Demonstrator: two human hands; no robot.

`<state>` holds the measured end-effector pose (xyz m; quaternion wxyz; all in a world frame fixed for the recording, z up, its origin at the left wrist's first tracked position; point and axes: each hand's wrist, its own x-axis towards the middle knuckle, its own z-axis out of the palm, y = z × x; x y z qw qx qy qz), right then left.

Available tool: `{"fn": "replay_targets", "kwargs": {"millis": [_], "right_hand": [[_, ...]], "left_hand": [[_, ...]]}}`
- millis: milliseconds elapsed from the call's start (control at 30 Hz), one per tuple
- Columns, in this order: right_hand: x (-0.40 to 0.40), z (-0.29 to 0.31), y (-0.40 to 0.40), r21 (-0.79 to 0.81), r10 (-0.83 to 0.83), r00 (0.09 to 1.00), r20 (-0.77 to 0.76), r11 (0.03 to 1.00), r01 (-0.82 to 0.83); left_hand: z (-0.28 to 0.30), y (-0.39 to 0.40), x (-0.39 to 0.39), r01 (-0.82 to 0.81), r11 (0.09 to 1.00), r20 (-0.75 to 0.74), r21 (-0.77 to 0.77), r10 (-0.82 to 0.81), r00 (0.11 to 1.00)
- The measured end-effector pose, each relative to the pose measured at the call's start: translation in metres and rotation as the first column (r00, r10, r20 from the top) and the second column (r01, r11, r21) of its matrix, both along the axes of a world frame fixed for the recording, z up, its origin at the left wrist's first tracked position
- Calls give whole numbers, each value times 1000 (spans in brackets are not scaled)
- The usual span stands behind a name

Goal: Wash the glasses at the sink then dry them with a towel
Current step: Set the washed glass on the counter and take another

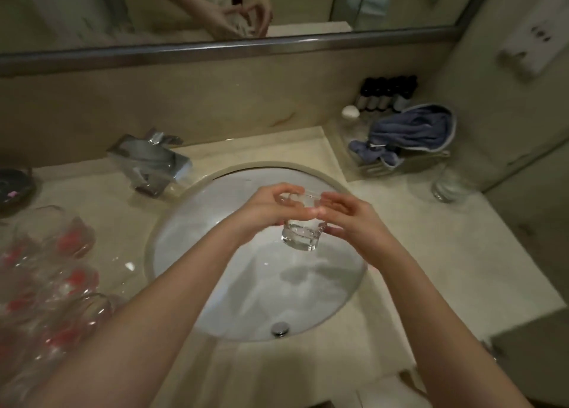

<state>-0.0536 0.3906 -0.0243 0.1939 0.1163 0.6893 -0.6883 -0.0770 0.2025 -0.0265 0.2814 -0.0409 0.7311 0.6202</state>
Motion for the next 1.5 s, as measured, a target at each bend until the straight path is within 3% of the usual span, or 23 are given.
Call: {"fn": "replay_targets", "kwargs": {"millis": [133, 267, 400, 567, 833, 1000, 1133, 1500], "right_hand": [[-8, 22, 63, 127, 28, 989, -148, 992, -9], [-28, 35, 122, 301, 138, 974, -180, 950, -79], [-55, 40, 168, 580, 311, 927, -207, 802, -140], [-80, 33, 211, 810, 478, 852, -213, 574, -119], [-95, 5, 247, 950, 617, 779, -109, 296, -101], [-104, -5, 251, 981, 677, 736, -14, 151, -120], [-116, -4, 252, 982, 706, 707, 21, 116, -146], [-126, 0, 255, 961, 714, 700, 28, 174, -216]], "left_hand": [[24, 54, -29, 192, 967, -179, -166, -220, 959], [40, 118, -49, 238, 894, -312, -379, -365, 877], [39, 174, -71, 248, 812, -376, -528, -486, 789], [21, 224, -89, 177, 842, -427, -510, -427, 797], [-13, 268, -93, 117, 865, -420, -488, -350, 837], [-19, 278, -100, 159, 813, -373, -560, -419, 828], [-23, 279, -108, 158, 803, -338, -575, -409, 848], [-26, 281, -110, 151, 796, -301, -586, -386, 872]]}}
